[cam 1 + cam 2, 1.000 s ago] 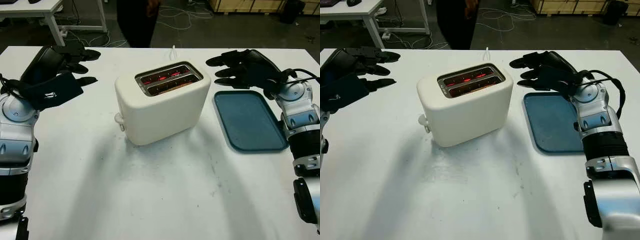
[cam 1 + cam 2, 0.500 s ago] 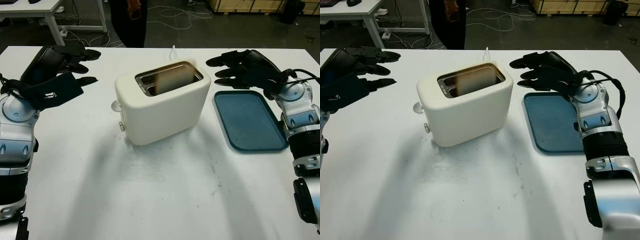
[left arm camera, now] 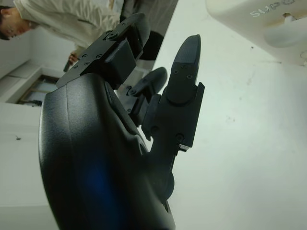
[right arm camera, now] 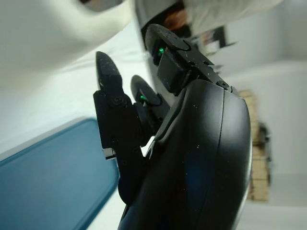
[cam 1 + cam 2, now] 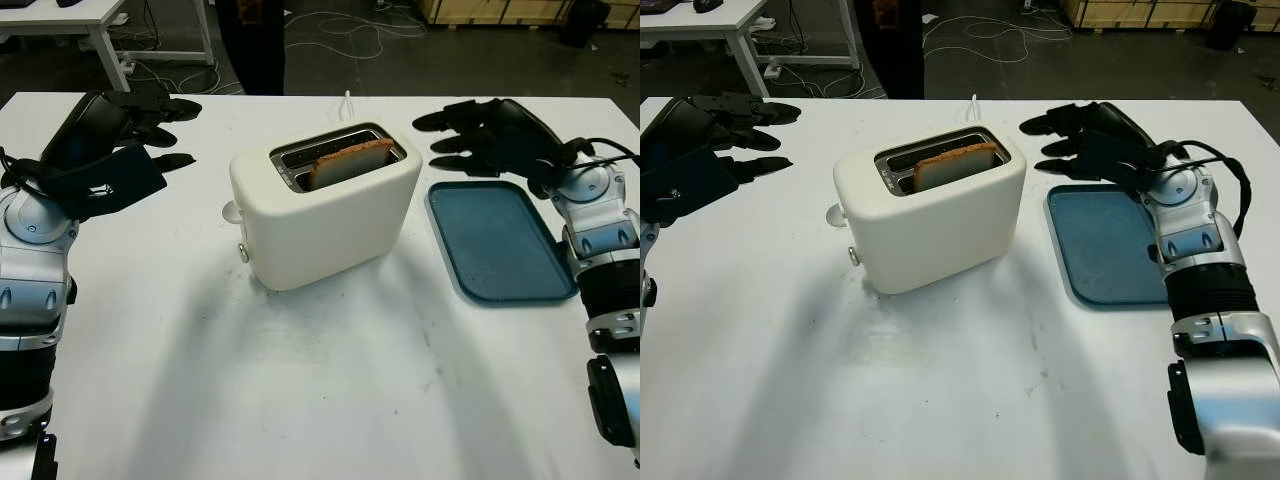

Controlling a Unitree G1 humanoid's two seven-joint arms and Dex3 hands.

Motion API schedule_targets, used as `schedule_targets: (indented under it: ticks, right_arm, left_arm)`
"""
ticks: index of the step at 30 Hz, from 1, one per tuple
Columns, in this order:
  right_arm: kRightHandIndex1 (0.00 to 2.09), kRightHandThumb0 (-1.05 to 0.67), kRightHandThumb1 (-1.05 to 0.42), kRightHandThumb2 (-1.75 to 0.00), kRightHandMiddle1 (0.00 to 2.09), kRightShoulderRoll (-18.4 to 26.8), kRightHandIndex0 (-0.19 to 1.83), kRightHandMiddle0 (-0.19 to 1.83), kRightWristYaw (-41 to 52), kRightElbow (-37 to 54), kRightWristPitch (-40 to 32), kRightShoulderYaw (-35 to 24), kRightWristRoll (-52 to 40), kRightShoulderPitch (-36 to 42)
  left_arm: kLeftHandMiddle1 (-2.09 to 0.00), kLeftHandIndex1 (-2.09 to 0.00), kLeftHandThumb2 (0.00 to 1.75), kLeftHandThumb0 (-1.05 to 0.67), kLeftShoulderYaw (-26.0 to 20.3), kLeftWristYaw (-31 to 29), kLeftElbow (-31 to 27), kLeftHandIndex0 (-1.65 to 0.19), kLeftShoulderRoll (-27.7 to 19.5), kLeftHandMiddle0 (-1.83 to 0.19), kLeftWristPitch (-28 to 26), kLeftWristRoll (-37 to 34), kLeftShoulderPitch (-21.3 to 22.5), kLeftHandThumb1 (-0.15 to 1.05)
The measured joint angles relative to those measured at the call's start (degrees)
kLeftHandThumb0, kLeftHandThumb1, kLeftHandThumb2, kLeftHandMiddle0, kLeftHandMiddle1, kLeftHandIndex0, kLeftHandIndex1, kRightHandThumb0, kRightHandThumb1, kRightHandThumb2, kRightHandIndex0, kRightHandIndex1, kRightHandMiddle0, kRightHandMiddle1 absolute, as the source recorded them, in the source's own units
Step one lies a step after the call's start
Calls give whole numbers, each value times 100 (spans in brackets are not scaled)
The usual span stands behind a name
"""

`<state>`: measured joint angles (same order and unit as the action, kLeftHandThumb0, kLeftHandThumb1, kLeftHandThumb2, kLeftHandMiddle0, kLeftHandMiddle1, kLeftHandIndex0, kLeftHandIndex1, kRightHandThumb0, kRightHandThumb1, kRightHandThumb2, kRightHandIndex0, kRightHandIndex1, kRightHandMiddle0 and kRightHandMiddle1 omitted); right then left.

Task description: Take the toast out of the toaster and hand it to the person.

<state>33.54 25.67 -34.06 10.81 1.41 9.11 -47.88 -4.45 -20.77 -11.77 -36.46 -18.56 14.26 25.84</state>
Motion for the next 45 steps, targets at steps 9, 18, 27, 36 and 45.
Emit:
schedule_targets:
  ticks: [9,18,27,36,45]
  right_arm:
    - [6,-42,-65,0,5,-8,87,80,136,646,55,51,-90,-1011]
    - [9,-63,-66,-1,5,-125,90,83,384,989,339,623,270,-1250]
    - [13,-65,-66,0,4,-288,88,84,457,1027,756,1108,813,-1259]
    - [15,-66,-69,0,3,-350,82,83,457,777,981,1394,1193,-1188]
    - [18,-50,-67,0,3,-363,78,84,102,82,1455,1640,1590,-1168]
  left_arm:
    - [-50,0,3,-33,-4,1,20,-71,0,-59,41,0,-3,92]
    - [-49,0,2,-31,-15,0,-3,-70,0,-59,-16,-1,-3,92]
    - [-49,-1,2,-34,-23,1,16,-72,0,-60,4,-3,-3,92]
    - [-49,0,3,-34,-24,0,21,-71,0,-60,11,-1,-3,92]
    - [-50,0,3,-35,-24,0,15,-71,0,-59,10,2,-3,92]
